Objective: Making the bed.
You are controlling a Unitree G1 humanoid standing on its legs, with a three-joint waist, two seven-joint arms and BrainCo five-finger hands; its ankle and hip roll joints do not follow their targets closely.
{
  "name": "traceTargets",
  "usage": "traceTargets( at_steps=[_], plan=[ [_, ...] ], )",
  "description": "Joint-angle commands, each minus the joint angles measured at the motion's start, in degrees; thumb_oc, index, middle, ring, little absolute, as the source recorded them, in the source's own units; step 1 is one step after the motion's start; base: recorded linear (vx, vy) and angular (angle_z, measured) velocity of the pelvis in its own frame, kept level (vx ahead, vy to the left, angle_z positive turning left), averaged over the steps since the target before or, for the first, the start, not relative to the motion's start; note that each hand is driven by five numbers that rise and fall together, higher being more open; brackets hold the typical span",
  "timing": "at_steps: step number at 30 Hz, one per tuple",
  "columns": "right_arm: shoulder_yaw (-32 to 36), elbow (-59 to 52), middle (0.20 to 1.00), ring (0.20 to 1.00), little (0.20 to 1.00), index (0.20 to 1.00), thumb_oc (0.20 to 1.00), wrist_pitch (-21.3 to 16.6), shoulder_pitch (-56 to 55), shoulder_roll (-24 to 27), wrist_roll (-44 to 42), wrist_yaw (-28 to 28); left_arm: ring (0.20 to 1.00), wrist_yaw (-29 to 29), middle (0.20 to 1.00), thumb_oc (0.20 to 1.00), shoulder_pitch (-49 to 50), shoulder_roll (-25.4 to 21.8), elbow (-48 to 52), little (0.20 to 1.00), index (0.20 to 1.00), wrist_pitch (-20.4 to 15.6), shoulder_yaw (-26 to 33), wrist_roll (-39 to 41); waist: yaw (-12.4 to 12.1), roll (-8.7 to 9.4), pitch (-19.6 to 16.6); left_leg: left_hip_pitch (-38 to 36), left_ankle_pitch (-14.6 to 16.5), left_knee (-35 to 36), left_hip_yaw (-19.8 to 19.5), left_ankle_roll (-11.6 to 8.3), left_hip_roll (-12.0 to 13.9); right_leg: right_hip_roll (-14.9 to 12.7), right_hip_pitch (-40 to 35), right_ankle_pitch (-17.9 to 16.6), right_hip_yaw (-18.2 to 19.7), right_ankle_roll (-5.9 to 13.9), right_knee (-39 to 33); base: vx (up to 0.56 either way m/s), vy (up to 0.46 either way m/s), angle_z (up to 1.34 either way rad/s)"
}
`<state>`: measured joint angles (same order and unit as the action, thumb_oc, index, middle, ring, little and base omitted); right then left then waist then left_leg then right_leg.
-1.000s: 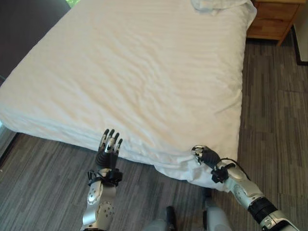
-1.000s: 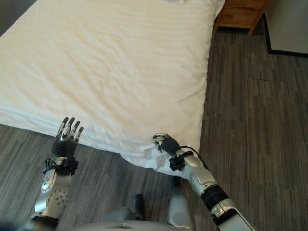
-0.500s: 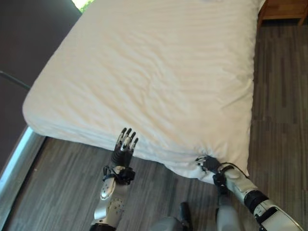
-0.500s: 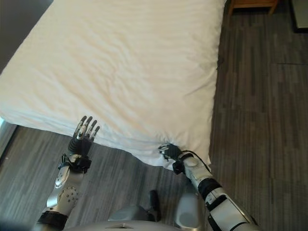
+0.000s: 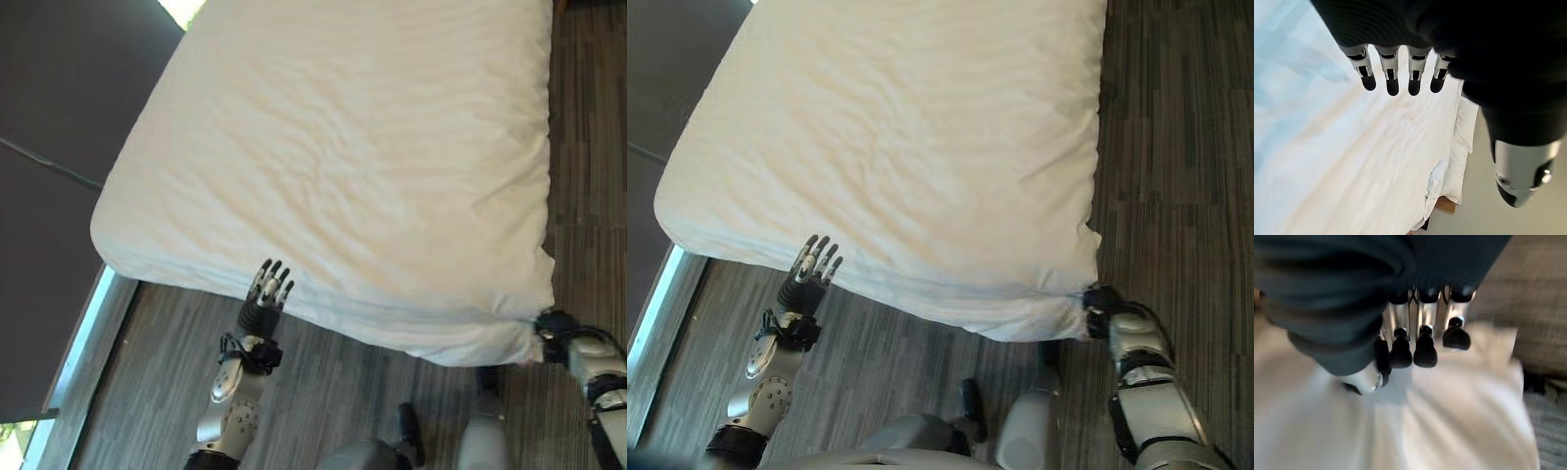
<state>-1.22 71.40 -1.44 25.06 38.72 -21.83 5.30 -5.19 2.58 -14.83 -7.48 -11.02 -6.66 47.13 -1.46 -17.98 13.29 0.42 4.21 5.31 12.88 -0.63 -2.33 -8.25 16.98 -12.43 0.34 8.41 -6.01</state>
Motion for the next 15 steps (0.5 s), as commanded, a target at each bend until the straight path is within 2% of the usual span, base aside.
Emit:
traceTargets(
  at_steps=[1, 2, 5, 7, 8, 9, 10, 11, 12, 13, 15],
  plan=[
    [1.84, 5.47, 0.200, 0.200, 0.200, 0.200, 0.200, -0.71, -1.82, 2.00, -3.00, -1.50, 1.000, -0.41, 1.000, 1.000, -1.27, -1.03, 1.59, 1.000, 1.000, -2.77, 1.78, 1.68, 2.99, 0.72, 1.06, 6.28, -7.70, -0.31, -3.86, -3.33, 0.40, -0.74, -7.26, 6.09, -1.61, 1.82, 1.01, 0.00, 0.000, 0.00],
    [1.99, 5.40, 0.200, 0.200, 0.200, 0.200, 0.200, -0.73, -2.02, 2.02, -2.96, -1.49, 1.000, -0.40, 1.000, 1.000, -1.24, -1.05, 1.60, 1.000, 1.000, -2.77, 1.66, 1.67, 2.94, 0.70, 1.00, 6.25, -7.69, -0.31, -3.91, -3.33, 0.40, -0.75, -7.31, 6.12, -1.67, 1.83, 1.01, 0.06, 0.013, 0.02],
    [9.75, 7.70, 0.200, 0.200, 0.200, 0.200, 0.200, -0.60, -8.88, 4.60, -3.75, -3.65, 1.000, -0.39, 1.000, 1.000, -1.34, -0.67, 2.00, 1.000, 1.000, -3.16, 3.30, 1.28, 5.38, 1.07, 0.88, 5.84, -7.06, -0.31, -4.29, -3.21, 0.25, -0.81, -7.69, 6.74, -1.18, 1.46, 1.01, 0.07, 0.013, 0.05],
    [14.36, 4.14, 0.200, 0.200, 0.200, 0.200, 0.200, -2.22, -11.92, 4.48, -6.95, -6.02, 1.000, -0.02, 1.000, 1.000, -1.72, -0.65, 2.48, 1.000, 1.000, -3.60, 3.93, 0.90, 6.63, 1.74, 0.81, 5.39, -6.64, -0.31, -4.29, -3.13, 0.35, -0.70, -8.19, 7.02, -0.89, 1.31, 1.01, 0.06, 0.009, -0.01],
    [14.42, 4.08, 0.200, 0.200, 0.200, 0.200, 0.200, -2.21, -11.99, 4.45, -6.94, -6.04, 1.000, -0.02, 1.000, 1.000, -1.72, -0.67, 2.49, 1.000, 1.000, -3.60, 3.89, 0.90, 6.61, 1.75, 0.81, 5.36, -6.64, -0.31, -4.29, -3.13, 0.35, -0.70, -8.22, 7.03, -0.89, 1.31, 1.01, 0.06, 0.000, -0.06],
    [18.75, -6.11, 0.200, 0.200, 0.200, 0.200, 0.200, -5.95, -15.09, 3.85, -10.44, -9.00, 1.000, 0.67, 1.000, 1.000, -2.28, -0.08, 2.54, 1.000, 1.000, -4.49, 5.22, 0.72, 8.45, 2.84, 0.69, 4.85, -6.24, -0.31, -4.27, -3.04, 0.58, -0.51, -8.62, 7.25, -0.43, 1.13, 1.01, 0.04, -0.002, -0.04],
    [19.05, -6.77, 0.200, 0.200, 0.200, 0.200, 0.200, -5.81, -15.59, 3.52, -10.29, -9.34, 1.000, 0.68, 1.000, 1.000, -2.27, -0.16, 2.52, 1.000, 1.000, -4.49, 5.11, 0.70, 8.41, 2.91, 0.71, 4.73, -6.22, -0.31, -4.32, -3.04, 0.57, -0.53, -8.77, 7.29, -0.48, 1.14, 1.01, 0.05, -0.017, 0.00],
    [20.93, -19.09, 0.200, 0.200, 0.200, 0.200, 0.200, -8.96, -18.93, 2.08, -10.01, -11.30, 1.000, 0.93, 1.000, 1.000, -2.45, 0.57, 2.05, 1.000, 1.000, -5.00, 6.20, 0.72, 9.84, 4.22, 0.36, 4.17, -5.82, -0.31, -4.35, -2.94, 0.79, -0.29, -9.28, 7.41, -0.05, 0.90, 1.01, 0.02, -0.015, -0.04],
    [21.32, -20.05, 0.200, 0.200, 0.200, 0.200, 0.200, -8.64, -19.64, 1.56, -9.69, -11.74, 1.000, 0.92, 1.000, 1.000, -2.35, 0.41, 2.04, 1.000, 1.000, -5.01, 6.03, 0.72, 9.79, 4.36, 0.35, 3.99, -5.80, -0.31, -4.44, -2.93, 0.77, -0.32, -9.50, 7.48, -0.16, 0.91, 1.01, 0.04, -0.041, -0.09],
    [22.59, -32.88, 0.200, 0.200, 0.200, 0.200, 0.200, -10.77, -22.62, 0.12, -6.93, -13.57, 1.000, 1.14, 1.000, 1.000, -2.21, 0.99, 1.16, 1.000, 1.000, -5.18, 7.20, 0.83, 10.67, 5.70, -0.36, 3.24, -5.47, -0.31, -4.57, -2.81, 1.08, -0.10, -10.28, 7.65, -0.01, 0.60, 1.05, 0.04, -0.046, -0.14],
    [23.10, -43.80, 0.200, 0.200, 0.200, 0.200, 0.200, -12.52, -24.34, -2.55, -6.26, -13.76, 1.000, 1.28, 1.000, 1.000, -2.07, 1.41, -0.05, 1.000, 1.000, -5.15, 7.68, 1.12, 11.05, 7.37, -1.49, 1.94, -5.21, -0.31, -4.92, -2.69, 1.53, 0.20, -11.65, 7.97, -0.06, 0.25, 1.25, 0.05, -0.061, -0.04]
  ],
)
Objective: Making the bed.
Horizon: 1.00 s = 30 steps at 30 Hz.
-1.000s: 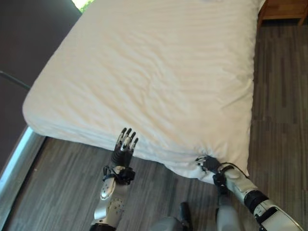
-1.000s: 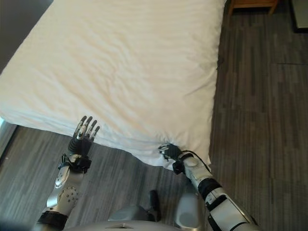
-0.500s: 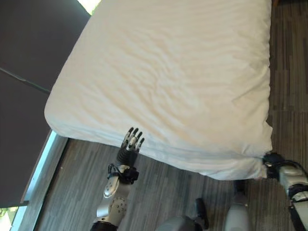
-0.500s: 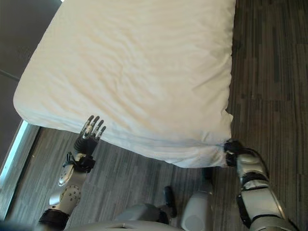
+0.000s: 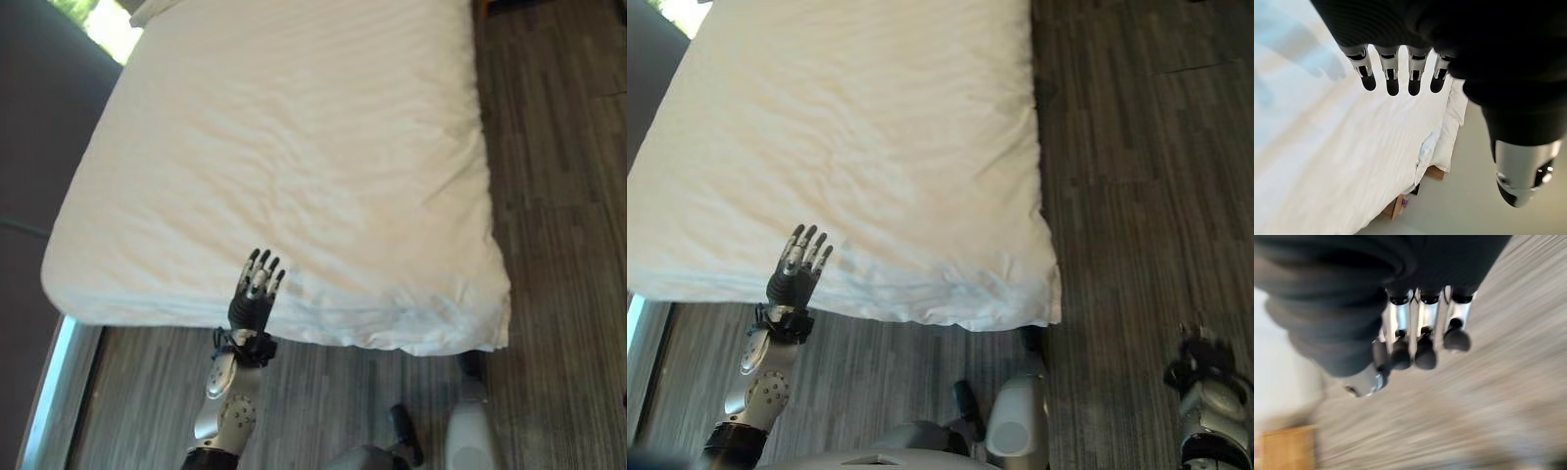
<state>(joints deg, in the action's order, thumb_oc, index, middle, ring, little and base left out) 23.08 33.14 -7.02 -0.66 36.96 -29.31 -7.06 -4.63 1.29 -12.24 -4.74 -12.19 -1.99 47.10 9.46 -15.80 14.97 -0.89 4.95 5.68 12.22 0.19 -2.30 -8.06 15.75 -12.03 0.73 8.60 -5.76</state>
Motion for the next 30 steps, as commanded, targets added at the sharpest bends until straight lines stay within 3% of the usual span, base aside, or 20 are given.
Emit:
traceTargets(
  at_steps=[1, 2, 3, 4, 5, 11, 17, 19, 20, 23, 25, 26, 27, 28, 29, 30],
  plan=[
    [-1.50, -10.74, 0.200, 0.200, 0.200, 0.200, 0.200, -7.83, 1.41, -2.55, 1.00, -1.17, 1.000, 0.89, 1.000, 1.000, -0.75, -1.03, -3.12, 1.000, 1.000, -3.89, 3.09, 1.10, 0.14, 6.01, -3.91, 2.55, -5.79, -0.68, -4.40, -3.51, 1.73, 0.18, -11.23, 7.77, -0.50, -0.10, 1.07, 0.05, -0.054, 0.03],
    [-1.82, -14.07, 0.200, 0.200, 0.200, 0.200, 0.200, -8.23, 0.57, -4.44, 1.73, -1.35, 1.000, 1.03, 1.000, 1.000, -0.39, -1.24, -3.28, 1.000, 1.000, -3.82, 3.32, 0.73, 0.02, 6.82, -4.37, 1.86, -5.61, -0.68, -4.59, -3.47, 1.85, 0.30, -12.02, 7.96, -0.63, -0.19, 1.11, 0.04, -0.054, 0.00],
    [-2.49, -18.39, 0.580, 0.580, 0.580, 0.580, 0.580, -8.53, 0.25, -6.16, 2.07, -0.51, 1.000, 1.07, 1.000, 1.000, 0.15, -1.22, -3.31, 1.000, 1.000, -3.63, 3.71, 0.52, -0.17, 7.63, -4.95, 1.21, -5.48, -0.68, -4.70, -3.47, 2.09, 0.53, -12.76, 8.14, -0.65, -0.34, 1.12, 0.04, -0.058, -0.01],
    [-3.17, -21.28, 0.896, 0.896, 0.896, 0.896, 0.896, -8.95, 0.21, -7.11, 2.20, 0.46, 1.000, 1.04, 1.000, 1.000, 0.57, -1.19, -3.29, 1.000, 1.000, -3.47, 3.98, 0.08, -0.49, 8.34, -5.63, 0.70, -5.37, -0.68, -4.81, -3.47, 2.30, 0.74, -13.31, 8.26, -0.78, -0.43, 1.12, 0.04, -0.063, 0.02],
    [-4.13, -24.14, 1.000, 1.000, 1.000, 1.000, 1.000, -9.29, -0.02, -8.54, 3.11, 0.47, 1.000, 1.04, 1.000, 1.000, 1.15, -1.41, -3.33, 1.000, 1.000, -3.23, 4.13, -0.80, -0.88, 9.15, -6.31, 0.12, -5.24, -0.68, -5.04, -3.44, 2.53, 0.99, -13.95, 8.48, -0.92, -0.56, 1.15, 0.03, -0.045, 0.00],
    [-16.02, -33.26, 1.000, 1.000, 1.000, 1.000, 1.000, -8.66, -2.75, -19.07, 3.57, 4.69, 1.000, 2.73, 1.000, 1.000, 3.18, -1.46, -4.93, 1.000, 1.000, -3.36, 4.82, -4.90, -2.94, 12.61, -9.35, -2.50, -4.96, -0.68, -5.86, -3.02, 2.86, 1.76, -16.73, 9.13, -1.30, -0.84, 1.67, 0.01, -0.019, 0.00],
    [-21.84, -35.90, 1.000, 1.000, 1.000, 1.000, 1.000, -7.41, -6.90, -20.65, 7.01, 7.16, 1.000, 3.12, 1.000, 1.000, 4.52, -0.80, -4.84, 1.000, 1.000, -4.15, 5.08, -6.62, -2.93, 14.22, -8.90, -3.12, -4.85, -0.68, -5.26, -2.57, 3.28, 2.12, -15.72, 9.00, -1.40, -0.74, 3.91, -0.09, -0.002, 0.13],
    [-24.00, -41.37, 1.000, 1.000, 1.000, 1.000, 1.000, -8.93, -8.51, -20.81, 7.20, 8.41, 1.000, 4.38, 1.000, 1.000, 2.00, -4.09, -4.59, 1.000, 1.000, -5.55, 3.30, -9.80, -0.51, 15.16, -6.26, 0.64, -6.81, -0.68, -4.67, -2.64, 5.79, 5.52, -8.38, 8.15, 8.64, 0.78, 9.79, -0.39, -0.108, -0.34],
    [-24.20, -42.01, 1.000, 1.000, 1.000, 1.000, 1.000, -9.16, -8.18, -20.74, 7.27, 8.46, 1.000, 4.98, 1.000, 1.000, 1.08, -5.15, -3.89, 1.000, 1.000, -6.08, 2.92, -10.51, -0.82, 14.86, -5.94, 1.62, -7.30, -0.68, -4.52, -2.82, 7.03, 4.65, -6.58, 8.44, 8.88, 1.06, 11.50, -0.28, -0.146, -0.49],
    [-24.75, -41.21, 1.000, 1.000, 1.000, 1.000, 1.000, -9.49, -6.34, -20.40, 8.01, 6.30, 1.000, 4.59, 1.000, 1.000, -0.05, -6.49, -0.01, 1.000, 1.000, -6.46, 2.26, -10.16, -2.95, 13.90, -5.63, 2.97, -8.66, -0.68, -3.71, -3.65, 10.16, -3.10, -8.37, 9.76, 2.74, 0.34, 15.20, -0.19, -0.218, -0.35],
    [-24.51, -40.71, 1.000, 1.000, 1.000, 1.000, 1.000, -9.27, -5.79, -20.54, 8.43, 5.43, 1.000, 3.71, 1.000, 1.000, -0.18, -6.38, 0.88, 1.000, 1.000, -6.51, 1.79, -9.21, -3.74, 13.70, -6.58, 2.91, -9.61, -0.68, -3.34, -4.44, 11.62, -8.12, -10.59, 6.93, 2.49, 0.63, 17.84, -0.07, -0.223, -0.22],
    [-24.51, -40.71, 1.000, 1.000, 1.000, 1.000, 1.000, -9.26, -5.79, -20.55, 8.44, 5.41, 1.000, 3.68, 1.000, 1.000, -0.19, -6.40, 0.85, 1.000, 1.000, -6.53, 1.78, -9.18, -3.74, 13.83, -6.35, 2.59, -9.52, -0.68, -3.30, -4.41, 11.47, -8.27, -10.94, 6.99, 2.51, 0.70, 17.75, -0.07, -0.338, -0.01],
    [-24.91, -40.92, 1.000, 1.000, 1.000, 1.000, 1.000, -9.29, -4.64, -21.23, 6.61, 5.40, 1.000, 3.44, 1.000, 1.000, 1.18, -6.43, 2.46, 1.000, 1.000, -6.32, 1.99, -8.23, -5.43, 14.16, -6.91, 3.45, -9.61, -4.99, -2.22, -5.88, 14.06, -14.47, -13.49, 2.79, -0.40, 1.61, 17.90, -0.10, -0.446, -0.15],
    [-25.32, -41.11, 1.000, 1.000, 1.000, 1.000, 1.000, -9.38, -3.76, -21.52, 5.70, 5.34, 1.000, 3.62, 1.000, 1.000, 1.97, -6.83, 3.63, 1.000, 1.000, -6.22, 2.25, -8.17, -6.04, 14.70, -6.98, 4.96, -8.97, -9.15, -2.25, -6.95, 15.92, -16.63, -14.44, 0.82, -1.14, 2.29, 17.67, -0.11, -0.448, -0.37],
    [-25.34, -41.10, 1.000, 1.000, 1.000, 1.000, 1.000, -9.38, -3.75, -21.56, 5.69, 5.35, 1.000, 3.65, 1.000, 1.000, 2.04, -6.88, 3.73, 1.000, 1.000, -6.17, 2.28, -8.17, -5.96, 14.70, -6.89, 5.24, -8.51, -9.91, -2.42, -6.97, 16.02, -16.60, -14.64, 0.82, -1.25, 2.30, 17.60, -0.18, -0.516, -0.54],
    [-25.58, -41.30, 1.000, 1.000, 1.000, 1.000, 1.000, -9.29, -2.59, -21.44, 4.42, 6.22, 1.000, 2.40, 1.000, 1.000, 3.06, -7.50, 3.87, 1.000, 1.000, -5.78, 3.01, -6.69, -7.34, 15.45, -7.22, 7.07, -7.96, -14.17, -1.92, -8.87, 19.44, -18.08, -16.03, 4.39, -3.22, 3.86, 17.19, -0.19, -0.479, -0.57]
  ],
)
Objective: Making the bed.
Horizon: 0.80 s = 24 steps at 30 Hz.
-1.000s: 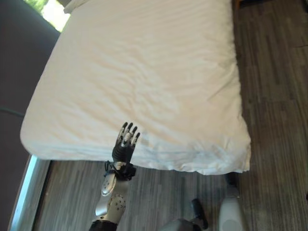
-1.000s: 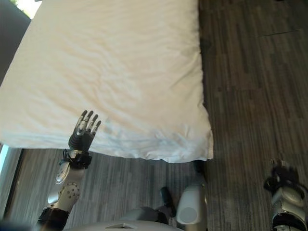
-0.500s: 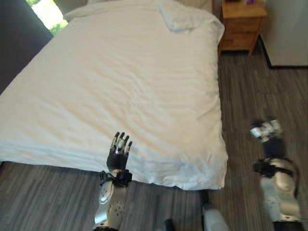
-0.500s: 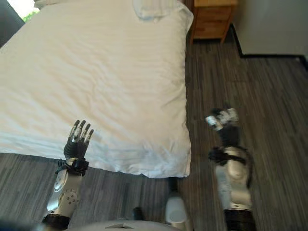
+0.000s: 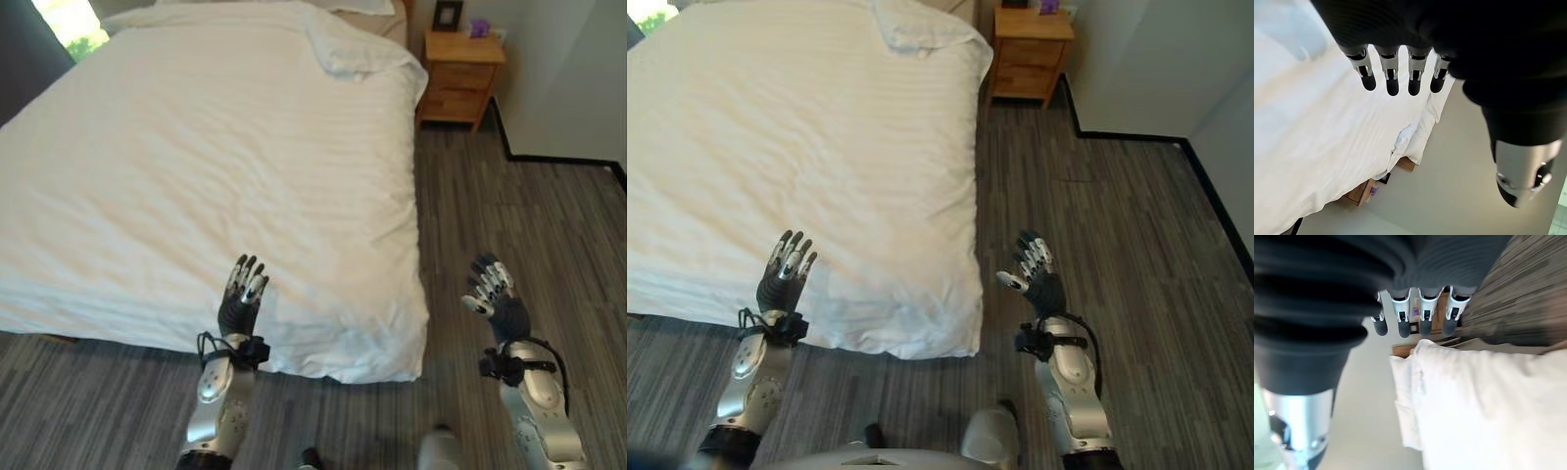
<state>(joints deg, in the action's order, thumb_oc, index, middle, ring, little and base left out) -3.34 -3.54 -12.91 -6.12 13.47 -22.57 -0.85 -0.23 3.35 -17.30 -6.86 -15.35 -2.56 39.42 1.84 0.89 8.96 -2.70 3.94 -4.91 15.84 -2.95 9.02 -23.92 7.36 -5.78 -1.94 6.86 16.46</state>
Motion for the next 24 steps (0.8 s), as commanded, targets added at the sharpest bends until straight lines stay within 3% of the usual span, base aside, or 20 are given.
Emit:
traceTargets(
  at_steps=[1, 2, 3, 4, 5, 6, 7, 8, 9, 10, 11, 13, 14, 15, 16, 19, 20, 24],
  plan=[
    [0.90, -4.40, 1.000, 1.000, 1.000, 1.000, 1.000, -3.40, 3.36, 2.51, -2.02, 0.09, 1.000, -2.35, 1.000, 1.000, 1.27, -2.41, 5.77, 1.000, 1.000, -2.56, 4.33, 1.24, 0.00, -1.18, -1.22, 8.80, -7.07, -4.83, -4.58, -6.58, 9.73, -2.19, -7.15, 1.28, -1.44, 6.47, -4.55, -0.19, -0.482, -0.70],
    [0.89, -4.39, 1.000, 1.000, 1.000, 1.000, 1.000, -3.40, 3.38, 2.51, -2.02, 0.09, 1.000, -2.37, 1.000, 1.000, 1.26, -2.40, 5.76, 1.000, 1.000, -2.56, 4.35, 1.26, -0.10, -1.21, -1.18, 8.75, -7.00, -4.92, -4.49, -6.64, 9.83, -2.11, -6.99, 1.43, -1.27, 6.44, -4.32, -0.20, -0.557, -0.78],
    [0.81, -4.85, 1.000, 1.000, 1.000, 1.000, 1.000, -3.28, 3.77, 3.62, -1.06, -0.53, 1.000, -2.38, 1.000, 1.000, 2.62, -1.00, 5.35, 1.000, 1.000, -2.97, 5.92, 1.80, -0.58, -1.79, -0.89, 7.51, -10.64, -4.46, -3.32, -8.90, 14.51, -0.10, -8.01, 8.35, -2.78, 7.12, -5.89, -0.14, -0.407, -0.81],
    [0.81, -4.87, 1.000, 1.000, 1.000, 1.000, 1.000, -3.27, 3.78, 3.64, -1.07, -0.53, 1.000, -2.39, 1.000, 1.000, 2.61, -0.99, 5.35, 1.000, 1.000, -2.97, 5.93, 1.80, -0.65, -1.90, -0.95, 7.52, -10.80, -4.29, -3.25, -8.92, 14.64, 0.06, -7.91, 8.18, -2.72, 7.05, -6.02, -0.19, -0.564, -0.80],
    [1.10, -4.91, 1.000, 1.000, 1.000, 1.000, 1.000, -3.27, 3.49, 3.99, -1.47, -0.47, 1.000, -1.91, 1.000, 1.000, 2.81, -0.12, 4.80, 1.000, 1.000, -2.97, 6.55, 2.05, -0.81, -2.45, -1.03, 6.77, -14.98, -3.20, -2.95, -9.92, 16.03, 1.73, -8.54, 9.85, -2.87, 6.40, -7.10, -0.12, -0.342, -0.78],
    [1.95, -4.97, 1.000, 1.000, 1.000, 1.000, 1.000, -3.76, 2.46, 4.49, -2.03, -0.40, 1.000, -1.31, 1.000, 1.000, 3.57, 0.91, 4.72, 1.000, 1.000, -3.03, 7.63, 2.46, -0.85, -3.06, -0.97, 5.16, -25.40, 0.80, -3.77, -12.05, 18.19, 3.34, -8.79, 12.25, -2.71, 6.12, -6.93, -0.20, -0.650, -0.80],
    [3.59, -4.98, 1.000, 1.000, 1.000, 1.000, 1.000, -4.42, 0.25, 6.25, -1.35, -0.17, 1.000, -1.11, 1.000, 1.000, 2.09, 2.20, 2.58, 1.000, 1.000, -2.57, 7.10, 3.53, -0.33, -3.07, -0.09, 6.69, -33.94, 0.98, -3.26, -12.05, 20.69, 6.44, -9.19, 14.03, -3.54, 3.89, -5.03, -0.15, -0.492, -0.68],
    [3.62, -4.98, 1.000, 1.000, 1.000, 1.000, 1.000, -4.42, 0.28, 6.28, -1.35, -0.16, 1.000, -1.12, 1.000, 1.000, 2.03, 2.23, 2.55, 1.000, 1.000, -2.59, 7.08, 3.54, -0.40, -3.32, -0.14, 6.97, -33.94, 0.79, -3.36, -12.05, 20.97, 6.72, -9.07, 13.83, -3.52, 3.81, -5.15, -0.15, -0.750, -0.49],
    [5.72, -5.12, 1.000, 1.000, 1.000, 1.000, 1.000, -3.59, -1.18, 9.59, 1.55, -1.15, 1.000, -1.80, 1.000, 1.000, 1.27, 3.62, 0.99, 1.000, 1.000, -2.15, 5.96, 4.94, 0.20, -2.30, 0.72, 8.69, -33.94, -0.47, -5.97, -11.83, 19.02, 9.51, -9.67, 13.64, -4.65, 1.84, -6.16, -0.18, -0.675, -0.02],
    [6.13, -4.27, 1.000, 1.000, 1.000, 1.000, 1.000, -3.23, -0.86, 10.64, 2.39, -1.01, 1.000, -2.24, 1.000, 1.000, 2.75, 4.49, 1.54, 1.000, 1.000, -2.06, 6.05, 5.14, -0.59, -1.41, 1.14, 8.52, -30.82, -3.42, -12.42, -9.99, 14.29, 10.04, -9.08, 11.88, -4.24, 1.45, -7.63, -0.17, -0.672, 0.23],
    [6.13, -4.26, 1.000, 1.000, 1.000, 1.000, 1.000, -3.23, -0.84, 10.66, 2.39, -1.01, 1.000, -2.24, 1.000, 1.000, 2.76, 4.50, 1.56, 1.000, 1.000, -2.05, 6.06, 5.13, -0.48, -1.45, 1.06, 8.78, -30.81, -3.57, -12.58, -9.94, 14.27, 10.05, -9.08, 11.75, -4.37, 1.47, -7.78, -0.14, -0.371, 0.07],
    [6.10, -0.95, 1.000, 1.000, 1.000, 1.000, 1.000, -2.94, 0.82, 9.94, 0.15, -1.09, 1.000, -3.31, 1.000, 1.000, 4.42, 5.46, 2.99, 1.000, 1.000, -1.75, 6.17, 6.52, -1.61, 0.26, 0.65, 8.13, -20.94, -10.43, -17.55, -7.24, 5.09, 11.07, -8.67, 9.70, -2.31, 0.54, -10.79, -0.07, -0.482, -0.90],
    [6.27, 0.30, 1.000, 1.000, 1.000, 1.000, 1.000, -2.69, 0.55, 8.87, -3.69, 0.47, 1.000, -5.47, 1.000, 1.000, 4.90, 5.23, 3.81, 1.000, 1.000, -0.77, 5.95, 7.41, -1.76, 0.78, -0.85, 7.31, -13.62, -11.44, -15.45, -4.66, -0.89, 13.58, -9.54, 8.50, -1.62, -0.38, -14.01, -0.02, -0.493, -1.01],
    [6.28, 0.30, 1.000, 1.000, 1.000, 1.000, 1.000, -2.70, 0.49, 8.86, -3.72, 0.51, 1.000, -5.49, 1.000, 1.000, 4.96, 5.20, 3.82, 1.000, 1.000, -0.76, 5.93, 7.42, -1.85, 0.81, -0.84, 7.20, -13.42, -11.56, -15.34, -4.61, -0.91, 13.55, -9.70, 8.52, -1.55, -0.33, -14.13, 0.06, -0.506, -0.90],
    [7.62, 1.02, 1.000, 1.000, 1.000, 1.000, 1.000, -2.35, -0.92, 8.23, -4.19, 1.70, 1.000, -6.43, 1.000, 1.000, 6.01, 4.95, 4.12, 1.000, 1.000, -0.48, 5.78, 5.01, -2.25, 1.05, -1.95, 8.29, -8.18, -11.72, -15.53, -1.82, -7.04, 15.66, -11.08, 7.96, -1.34, -0.93, -16.34, 0.06, -0.268, -0.64],
    [8.43, 1.81, 1.000, 1.000, 1.000, 1.000, 1.000, -2.32, -1.14, 6.32, -4.13, 1.16, 1.000, -5.94, 1.000, 1.000, 6.85, 5.75, 3.48, 1.000, 1.000, -0.27, 6.62, 4.47, -2.34, 0.35, -3.63, 5.83, -3.16, -3.70, -13.91, 2.29, -11.76, 17.70, -10.92, 6.97, -2.64, -0.98, -18.26, 0.06, -0.182, -0.18],
    [8.31, 1.99, 1.000, 1.000, 1.000, 1.000, 1.000, -2.74, -1.67, 5.69, -4.48, 1.03, 1.000, -5.48, 1.000, 1.000, 6.88, 5.61, 3.06, 1.000, 1.000, -0.45, 5.99, 4.32, -1.81, -0.17, -3.84, 4.37, -3.47, 0.16, -11.40, 2.68, -11.53, 18.59, -10.55, 6.55, -3.40, -0.92, -18.09, 0.02, -0.047, 0.05],
    [7.06, 2.31, 1.000, 1.000, 1.000, 1.000, 1.000, -1.65, -3.23, 3.63, -4.62, 1.88, 1.000, -5.91, 1.000, 1.000, 7.37, 5.77, 3.30, 1.000, 1.000, 0.13, 5.47, 4.21, -0.63, -0.92, -4.80, 0.19, -5.22, 8.25, -11.09, 2.01, -11.19, 19.92, -10.99, 6.71, -5.04, -0.80, -19.39, -0.01, -0.004, 0.28]
  ],
)
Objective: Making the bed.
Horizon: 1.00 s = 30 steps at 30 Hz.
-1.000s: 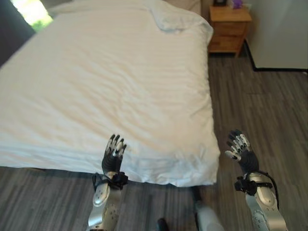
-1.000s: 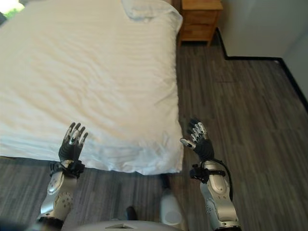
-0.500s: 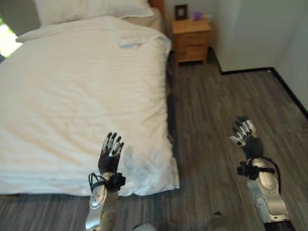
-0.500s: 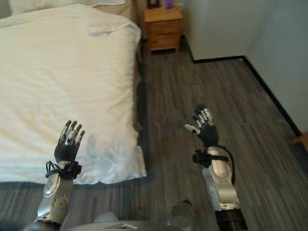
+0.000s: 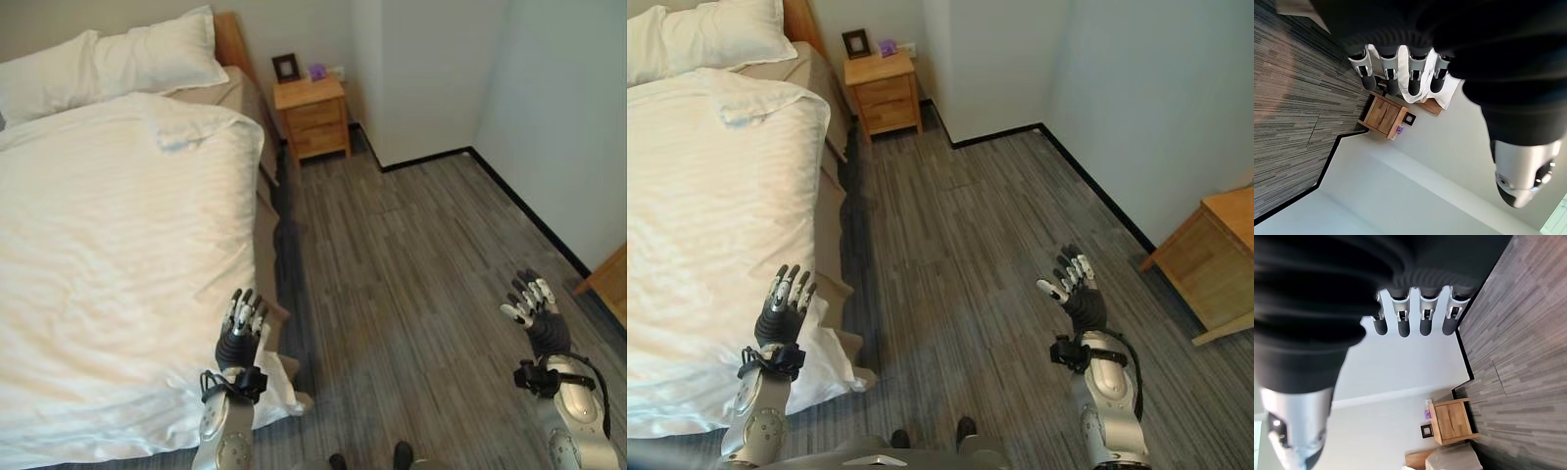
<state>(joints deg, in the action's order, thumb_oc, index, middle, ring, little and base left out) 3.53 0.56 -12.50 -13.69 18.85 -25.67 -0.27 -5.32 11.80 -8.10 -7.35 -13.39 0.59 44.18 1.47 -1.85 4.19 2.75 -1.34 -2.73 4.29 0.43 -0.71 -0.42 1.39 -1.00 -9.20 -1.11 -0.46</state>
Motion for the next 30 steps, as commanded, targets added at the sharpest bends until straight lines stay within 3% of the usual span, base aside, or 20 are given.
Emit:
traceTargets(
  at_steps=[1, 8, 10, 13, 14, 15, 17, 18, 20, 23, 27, 29, 30],
  plan=[
    [-0.10, -1.44, 1.000, 1.000, 1.000, 1.000, 1.000, -1.83, 4.45, -2.28, -2.64, 1.67, 1.000, -0.54, 1.000, 1.000, -0.80, -3.23, 3.86, 1.000, 1.000, -1.80, 2.46, -0.47, -0.29, 1.99, -0.20, -5.64, 0.03, 6.35, 0.02, -1.35, -1.51, -3.51, -5.17, 1.85, 2.24, 7.12, -2.59, 0.01, 0.013, 0.31],
    [-1.45, -1.51, 1.000, 1.000, 1.000, 1.000, 1.000, -1.40, 4.12, -3.22, -4.07, 3.23, 1.000, -0.63, 1.000, 1.000, -0.16, -2.89, 4.13, 1.000, 1.000, -1.37, 2.55, -1.03, -0.75, 2.86, -0.19, -6.76, 0.13, 7.24, -0.95, -1.02, -1.47, -3.74, -5.80, 1.81, 1.70, 7.15, -1.97, 0.02, 0.012, 0.13],
    [-2.65, -1.43, 1.000, 1.000, 1.000, 1.000, 1.000, -1.35, 5.94, -3.05, -3.77, 3.36, 1.000, -0.10, 1.000, 1.000, -0.95, -3.25, 3.56, 1.000, 1.000, -1.50, 2.94, -1.22, -1.89, 3.31, 1.27, -6.07, 0.85, 6.31, 0.37, -0.43, -1.00, -4.08, -2.86, 1.33, 1.01, 7.54, 1.91, -0.10, -0.003, 0.03],
    [-2.74, -1.62, 1.000, 1.000, 1.000, 1.000, 1.000, -1.53, 6.43, -3.25, -4.48, 3.26, 1.000, 0.09, 1.000, 1.000, -2.14, -3.99, 3.17, 1.000, 1.000, -1.62, 2.39, -0.96, -1.76, 3.42, 2.36, -5.25, 0.88, 5.37, 0.15, -0.31, -0.54, -3.82, 0.21, 1.67, 2.75, 7.86, 6.83, -0.08, -0.033, -0.26],
    [-2.81, -2.17, 1.000, 1.000, 1.000, 1.000, 1.000, -1.85, 6.47, -3.60, -4.64, 3.18, 1.000, 0.39, 1.000, 1.000, -3.78, -5.76, 2.72, 1.000, 1.000, -2.00, 1.70, -1.43, -0.72, 3.24, 3.50, -4.48, 0.76, 4.83, -1.62, -0.47, 0.60, -3.34, 3.16, 2.23, 6.92, 8.66, 11.03, -0.05, -0.069, -0.02],
    [-2.81, -2.17, 1.000, 1.000, 1.000, 1.000, 1.000, -1.85, 6.47, -3.60, -4.64, 3.18, 1.000, 0.39, 1.000, 1.000, -3.78, -5.76, 2.72, 1.000, 1.000, -2.00, 1.70, -1.43, -0.73, 3.24, 3.48, -4.46, 0.76, 4.83, -1.61, -0.47, 0.60, -3.34, 3.20, 2.25, 6.93, 8.66, 11.06, -0.05, -0.141, 0.23],
    [-3.28, -2.69, 1.000, 1.000, 1.000, 1.000, 1.000, -1.81, 6.62, -4.00, -4.52, 2.91, 1.000, 0.93, 1.000, 1.000, -4.12, -6.43, 2.80, 1.000, 1.000, -2.07, 1.74, -1.68, -1.13, 2.89, 3.76, -4.54, 0.88, 5.03, -1.58, -1.15, 2.62, -7.20, 3.71, 1.20, 5.58, 8.98, 10.61, 0.03, -0.240, 0.21],
    [-3.65, -2.17, 1.000, 1.000, 1.000, 1.000, 1.000, -1.62, 6.75, -4.23, -4.70, 2.87, 1.000, 0.97, 1.000, 1.000, -4.64, -6.63, 2.55, 1.000, 1.000, -1.91, 1.79, -0.97, -1.62, 2.98, 3.71, -4.99, 1.18, 5.23, -1.66, -2.32, 4.36, -11.60, 3.48, -1.73, 3.12, 9.73, 8.81, 0.06, -0.267, 0.06],
    [-3.88, -2.59, 1.000, 1.000, 1.000, 1.000, 1.000, -1.36, 6.61, -4.12, -4.54, 2.99, 1.000, 0.94, 1.000, 1.000, -4.70, -6.63, 2.65, 1.000, 1.000, -1.90, 1.72, -0.82, -1.35, 3.14, 3.77, -5.52, 1.39, 5.32, -1.75, -2.66, 4.74, -12.05, 2.97, -2.16, 3.10, 10.15, 8.11, 0.08, -0.246, -0.04],
    [-5.00, -2.88, 1.000, 1.000, 1.000, 1.000, 1.000, -1.15, 6.68, -3.41, -4.94, 3.36, 1.000, 1.32, 1.000, 1.000, -4.95, -6.81, 2.68, 1.000, 1.000, -2.45, 1.69, -0.66, -1.15, 4.29, 3.44, -6.22, 1.86, 4.84, -0.49, -4.12, 6.58, -10.54, 2.08, -1.04, 3.51, 10.66, 4.46, 0.11, -0.319, -0.05],
    [-3.17, -2.82, 1.000, 1.000, 1.000, 1.000, 1.000, -1.79, 5.93, -1.77, -7.93, 3.51, 1.000, 0.78, 1.000, 1.000, -7.08, -5.81, 1.36, 1.000, 1.000, -2.16, 0.82, -0.20, 0.56, 5.35, 4.09, -3.45, -1.30, -4.14, -0.68, -6.48, 10.30, -7.40, -1.71, 0.78, 2.95, 8.51, 2.00, 0.08, -0.307, 0.11],
    [-2.55, -2.34, 1.000, 1.000, 1.000, 1.000, 1.000, -1.83, 5.73, -1.13, -8.14, 3.37, 1.000, 0.45, 1.000, 1.000, -7.45, -5.14, 0.91, 1.000, 1.000, -1.91, 0.55, 0.88, 1.03, 5.39, 4.32, -2.08, -1.81, -7.00, -0.27, -6.37, 10.62, -7.17, -2.54, 1.09, 2.10, 7.77, 1.86, 0.04, -0.204, 0.33],
    [-1.30, -0.78, 1.000, 1.000, 1.000, 1.000, 1.000, -1.66, 5.40, -0.18, -7.82, 2.29, 1.000, -0.08, 1.000, 1.000, -7.20, -4.12, 0.40, 1.000, 1.000, -1.64, -0.03, 2.53, 1.05, 5.50, 4.45, -0.68, -2.11, -9.12, 0.11, -6.12, 8.90, -7.00, -3.78, 1.38, 1.36, 6.90, 1.00, 0.05, -0.221, 0.35]
  ],
)
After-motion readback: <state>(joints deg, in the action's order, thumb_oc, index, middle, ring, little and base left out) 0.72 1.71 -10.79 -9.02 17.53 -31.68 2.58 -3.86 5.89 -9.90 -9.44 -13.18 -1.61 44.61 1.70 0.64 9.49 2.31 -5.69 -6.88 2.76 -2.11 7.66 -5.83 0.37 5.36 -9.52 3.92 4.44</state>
